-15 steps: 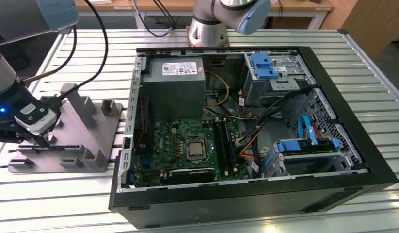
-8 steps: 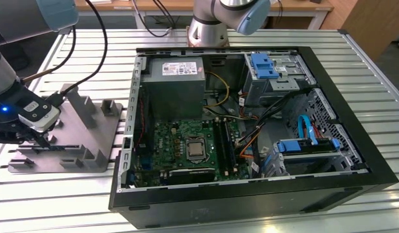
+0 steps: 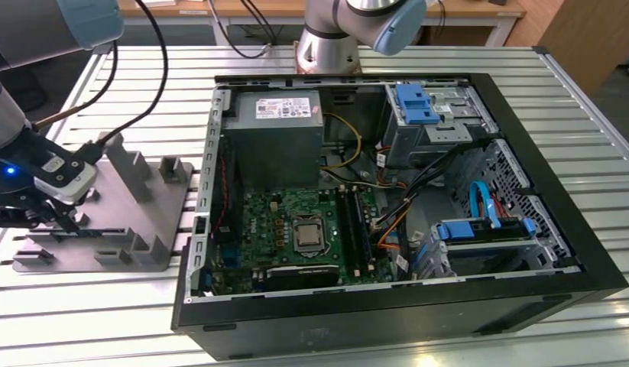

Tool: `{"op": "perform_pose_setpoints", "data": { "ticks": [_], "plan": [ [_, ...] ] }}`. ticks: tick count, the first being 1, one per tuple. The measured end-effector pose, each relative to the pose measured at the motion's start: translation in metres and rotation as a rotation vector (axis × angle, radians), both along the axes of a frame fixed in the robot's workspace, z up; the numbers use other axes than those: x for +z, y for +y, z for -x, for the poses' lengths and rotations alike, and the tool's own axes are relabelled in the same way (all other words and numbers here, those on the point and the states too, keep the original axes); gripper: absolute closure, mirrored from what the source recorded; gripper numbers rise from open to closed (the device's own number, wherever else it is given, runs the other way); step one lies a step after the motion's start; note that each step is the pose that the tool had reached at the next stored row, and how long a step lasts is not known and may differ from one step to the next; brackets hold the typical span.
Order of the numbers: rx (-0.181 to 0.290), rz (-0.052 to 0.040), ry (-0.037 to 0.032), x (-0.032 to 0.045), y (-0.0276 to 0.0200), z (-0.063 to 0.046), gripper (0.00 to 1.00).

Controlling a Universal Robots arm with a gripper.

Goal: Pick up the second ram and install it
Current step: 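Pick up the second ram and move it above second insertion slot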

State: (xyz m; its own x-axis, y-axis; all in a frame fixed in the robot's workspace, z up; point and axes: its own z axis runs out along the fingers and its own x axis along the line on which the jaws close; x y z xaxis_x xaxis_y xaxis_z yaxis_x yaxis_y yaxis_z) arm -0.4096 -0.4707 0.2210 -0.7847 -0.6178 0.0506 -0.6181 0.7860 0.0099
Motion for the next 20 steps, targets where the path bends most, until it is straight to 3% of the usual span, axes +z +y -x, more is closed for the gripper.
{"op": "perform_pose_setpoints", "data": {
  "ticks": [20],
  "plan": [
    [0.183,0.0,0.0001,0.0,0.0,0.0,0.9]
  ]
}}
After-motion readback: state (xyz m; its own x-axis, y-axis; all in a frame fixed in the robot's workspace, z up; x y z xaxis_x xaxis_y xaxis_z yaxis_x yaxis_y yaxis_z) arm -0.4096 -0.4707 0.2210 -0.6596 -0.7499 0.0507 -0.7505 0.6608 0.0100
